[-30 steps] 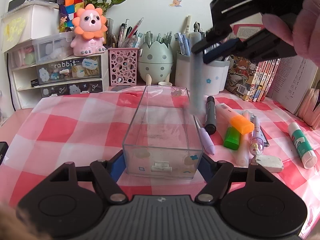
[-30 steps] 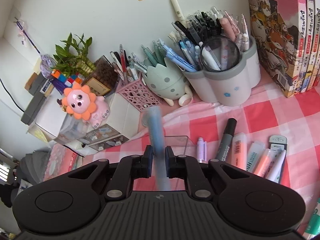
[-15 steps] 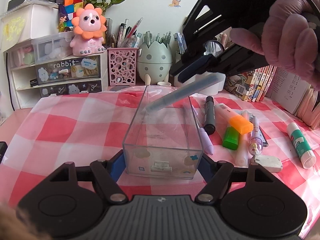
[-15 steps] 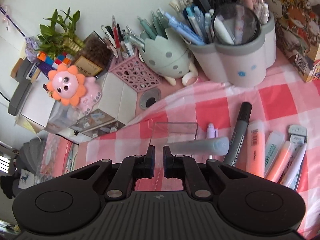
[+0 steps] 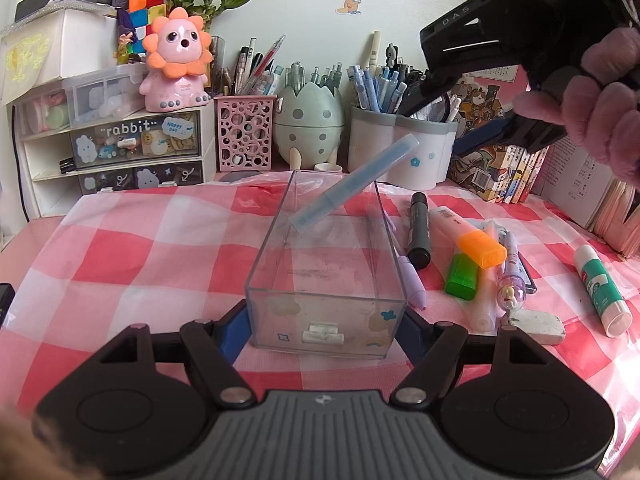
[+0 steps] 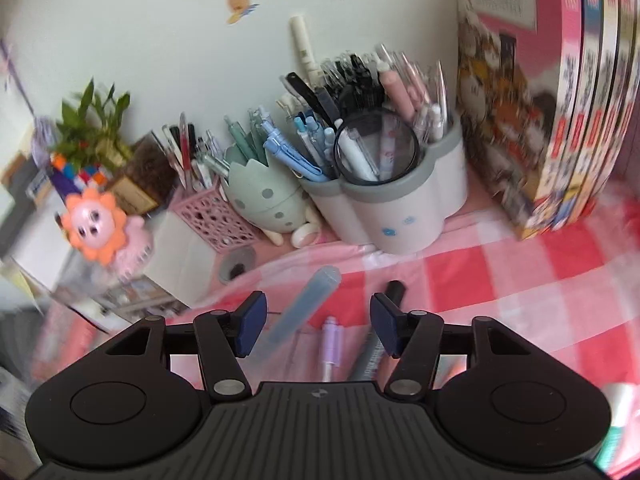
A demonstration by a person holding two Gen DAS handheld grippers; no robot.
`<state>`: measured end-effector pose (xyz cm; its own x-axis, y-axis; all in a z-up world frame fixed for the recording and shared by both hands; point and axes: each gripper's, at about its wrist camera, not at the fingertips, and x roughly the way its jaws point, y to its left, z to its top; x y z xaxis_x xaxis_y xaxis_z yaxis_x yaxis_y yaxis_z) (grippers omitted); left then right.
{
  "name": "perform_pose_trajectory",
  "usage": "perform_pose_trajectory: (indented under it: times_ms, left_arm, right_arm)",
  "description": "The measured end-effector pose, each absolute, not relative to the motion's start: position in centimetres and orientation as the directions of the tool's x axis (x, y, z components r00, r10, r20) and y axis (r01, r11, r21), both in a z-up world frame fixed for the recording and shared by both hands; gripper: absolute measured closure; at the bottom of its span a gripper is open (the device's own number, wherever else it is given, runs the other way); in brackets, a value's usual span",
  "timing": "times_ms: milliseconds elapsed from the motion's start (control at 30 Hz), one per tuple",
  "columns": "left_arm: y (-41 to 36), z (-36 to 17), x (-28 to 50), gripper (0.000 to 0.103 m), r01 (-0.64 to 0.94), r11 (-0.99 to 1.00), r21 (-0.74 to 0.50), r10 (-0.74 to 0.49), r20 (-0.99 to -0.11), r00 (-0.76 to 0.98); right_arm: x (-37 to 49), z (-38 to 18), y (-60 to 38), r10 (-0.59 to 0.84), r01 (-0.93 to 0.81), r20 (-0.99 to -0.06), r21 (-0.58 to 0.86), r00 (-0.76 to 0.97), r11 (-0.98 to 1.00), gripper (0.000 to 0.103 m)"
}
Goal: Organize stationery
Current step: 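Carry the light-blue pen over the clear tray and release it inside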
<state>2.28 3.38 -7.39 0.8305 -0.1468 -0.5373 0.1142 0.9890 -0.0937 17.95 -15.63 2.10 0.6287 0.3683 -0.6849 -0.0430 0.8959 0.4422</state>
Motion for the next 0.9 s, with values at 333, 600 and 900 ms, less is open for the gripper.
perform_pose_trajectory:
  times_ms: [333, 600, 900]
  left_arm:
    - [3.4, -7.4, 2.3, 0.054, 0.114, 0.989, -0.092, -0.146, -0.538, 0.83]
    - [3.4, -7.4, 2.3, 0.054, 0.115, 0.989, -0.091, -0.145, -0.538, 0.83]
    - [3.5, -7.4, 2.3, 0.054, 0.115, 0.989, -0.09, -0.145, -0.538, 0.83]
  right_arm:
    - [20.4, -1.0, -16.8, 0.429, 0.034, -0.616, 0.595, 0.661, 0.803, 0.07]
    - [18.3, 0.8, -16.1, 0.427, -0.075, -0.561, 0.542, 0.709, 0.837, 0.088]
    - [13.2, 4.3, -11.7, 0.442, -0.362, -0.486, 0.254, 0.754, 0.897, 0.089]
